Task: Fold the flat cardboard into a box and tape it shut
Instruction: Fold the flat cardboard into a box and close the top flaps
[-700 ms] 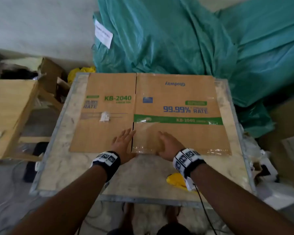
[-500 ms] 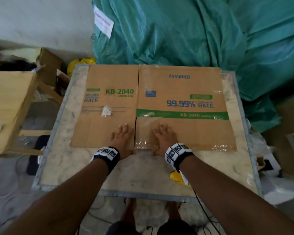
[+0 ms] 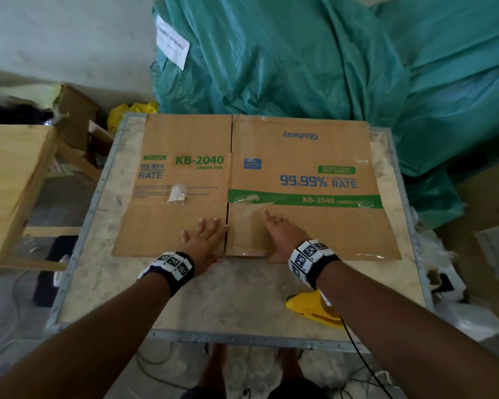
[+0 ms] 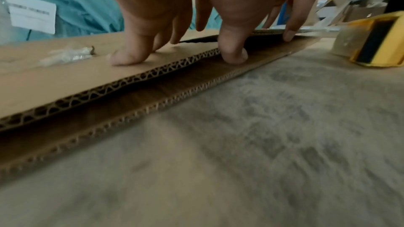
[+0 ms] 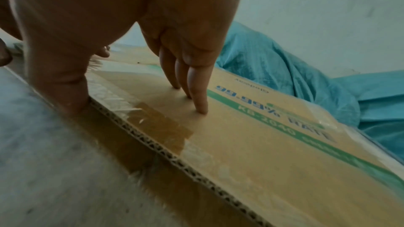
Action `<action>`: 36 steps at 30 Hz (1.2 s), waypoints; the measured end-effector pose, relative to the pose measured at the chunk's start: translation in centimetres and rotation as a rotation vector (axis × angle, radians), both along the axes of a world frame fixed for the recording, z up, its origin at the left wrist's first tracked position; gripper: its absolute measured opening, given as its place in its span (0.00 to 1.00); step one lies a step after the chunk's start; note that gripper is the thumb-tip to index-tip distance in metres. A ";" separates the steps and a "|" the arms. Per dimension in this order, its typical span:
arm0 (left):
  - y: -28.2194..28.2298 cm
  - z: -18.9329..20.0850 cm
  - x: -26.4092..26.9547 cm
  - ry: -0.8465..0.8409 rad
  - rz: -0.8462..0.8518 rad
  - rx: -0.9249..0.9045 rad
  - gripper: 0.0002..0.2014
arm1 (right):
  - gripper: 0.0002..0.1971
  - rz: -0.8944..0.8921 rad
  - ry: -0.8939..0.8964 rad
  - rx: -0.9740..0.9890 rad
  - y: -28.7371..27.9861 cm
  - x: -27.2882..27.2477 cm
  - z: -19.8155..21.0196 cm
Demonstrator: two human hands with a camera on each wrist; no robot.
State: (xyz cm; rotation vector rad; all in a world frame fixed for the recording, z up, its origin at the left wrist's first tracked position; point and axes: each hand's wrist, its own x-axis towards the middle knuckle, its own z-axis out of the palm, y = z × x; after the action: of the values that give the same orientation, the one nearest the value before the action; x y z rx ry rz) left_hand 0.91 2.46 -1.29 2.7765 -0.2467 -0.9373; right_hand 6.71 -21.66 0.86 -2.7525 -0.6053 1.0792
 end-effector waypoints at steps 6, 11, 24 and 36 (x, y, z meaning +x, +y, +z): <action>0.1 7.0 1.2 -0.117 -0.097 -0.062 0.39 | 0.20 0.023 -0.183 0.113 -2.2 -0.6 4.5; -1.2 14.3 4.3 -0.233 -0.243 -0.020 0.51 | 0.14 -0.033 -0.398 0.201 -3.1 -0.2 10.4; -6.0 36.7 10.2 -0.478 -0.372 0.065 0.46 | 0.11 -0.117 -0.925 0.300 -5.8 7.8 32.9; -6.9 39.8 9.3 -0.374 -0.409 0.111 0.38 | 0.10 -0.118 -0.949 0.492 -6.2 9.6 33.8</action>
State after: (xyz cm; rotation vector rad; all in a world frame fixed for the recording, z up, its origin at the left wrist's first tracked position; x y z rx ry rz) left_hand 10.25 -4.46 38.52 3.0496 -0.8705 -0.5019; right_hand 16.28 -27.90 34.63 -2.6335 -0.6503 -0.4344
